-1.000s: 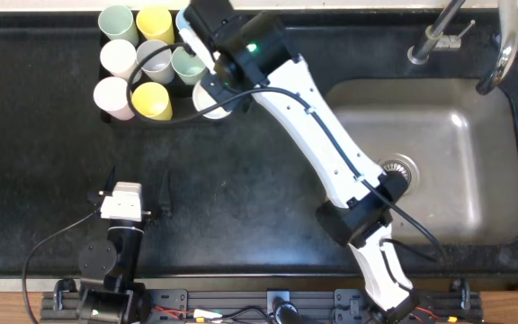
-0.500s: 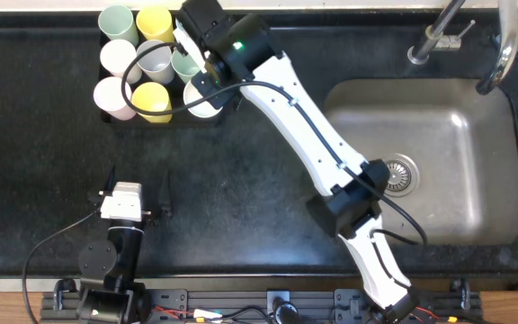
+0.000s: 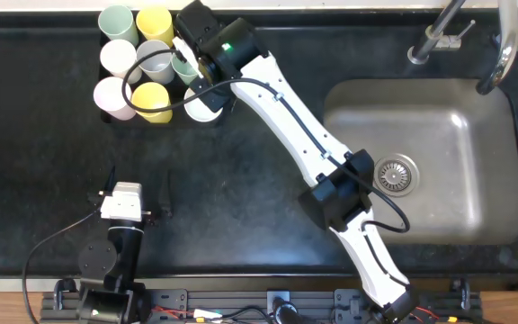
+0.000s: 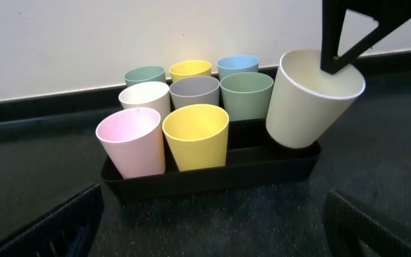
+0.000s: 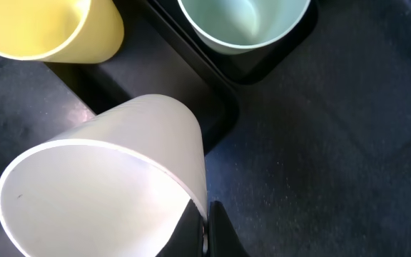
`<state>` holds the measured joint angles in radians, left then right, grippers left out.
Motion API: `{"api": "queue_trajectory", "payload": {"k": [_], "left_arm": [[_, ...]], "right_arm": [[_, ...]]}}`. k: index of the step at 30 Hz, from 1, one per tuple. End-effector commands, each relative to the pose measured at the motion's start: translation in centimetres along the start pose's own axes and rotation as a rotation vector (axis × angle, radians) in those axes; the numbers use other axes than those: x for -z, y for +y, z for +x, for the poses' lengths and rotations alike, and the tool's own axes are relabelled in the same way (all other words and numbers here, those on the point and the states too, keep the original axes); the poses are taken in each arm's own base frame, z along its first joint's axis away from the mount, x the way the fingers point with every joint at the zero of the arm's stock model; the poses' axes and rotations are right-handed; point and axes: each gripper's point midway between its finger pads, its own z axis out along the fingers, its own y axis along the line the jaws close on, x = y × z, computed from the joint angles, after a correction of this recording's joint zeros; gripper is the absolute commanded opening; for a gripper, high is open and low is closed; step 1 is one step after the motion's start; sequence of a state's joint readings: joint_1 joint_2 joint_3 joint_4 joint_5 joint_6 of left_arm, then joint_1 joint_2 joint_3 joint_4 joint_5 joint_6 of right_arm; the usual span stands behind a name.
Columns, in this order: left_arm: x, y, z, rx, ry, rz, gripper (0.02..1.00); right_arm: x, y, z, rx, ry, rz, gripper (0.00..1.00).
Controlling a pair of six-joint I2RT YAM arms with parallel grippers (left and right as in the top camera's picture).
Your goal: Store Cups
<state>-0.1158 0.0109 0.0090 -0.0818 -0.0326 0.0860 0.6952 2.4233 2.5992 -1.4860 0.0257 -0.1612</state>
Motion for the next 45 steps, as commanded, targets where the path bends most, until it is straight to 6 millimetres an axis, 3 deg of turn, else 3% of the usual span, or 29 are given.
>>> {"api": "queue_trajectory", "payload": {"k": [1, 17, 33, 45], "left_arm": [[0.0, -0.1, -0.1, -0.021, -0.005, 0.005, 0.998], [0.0, 0.0, -0.1, -0.021, -0.005, 0.005, 0.998], [0.0, -0.1, -0.1, -0.021, -0.005, 0.005, 0.998], [0.0, -0.1, -0.1, -0.021, -0.005, 0.005, 0.998]], "right_arm": [[0.1, 0.3, -0.6, -0.001, -0.021, -0.009, 0.042], [-2.1, 0.2, -0.3, 0.026, 0.011, -0.009, 0.042], [-2.3, -0.6, -1.6, 0.023, -0.041, 0.0, 0.042], [-3.5, -0.7, -1.1, 0.028, -0.013, -0.006, 0.042]]}}
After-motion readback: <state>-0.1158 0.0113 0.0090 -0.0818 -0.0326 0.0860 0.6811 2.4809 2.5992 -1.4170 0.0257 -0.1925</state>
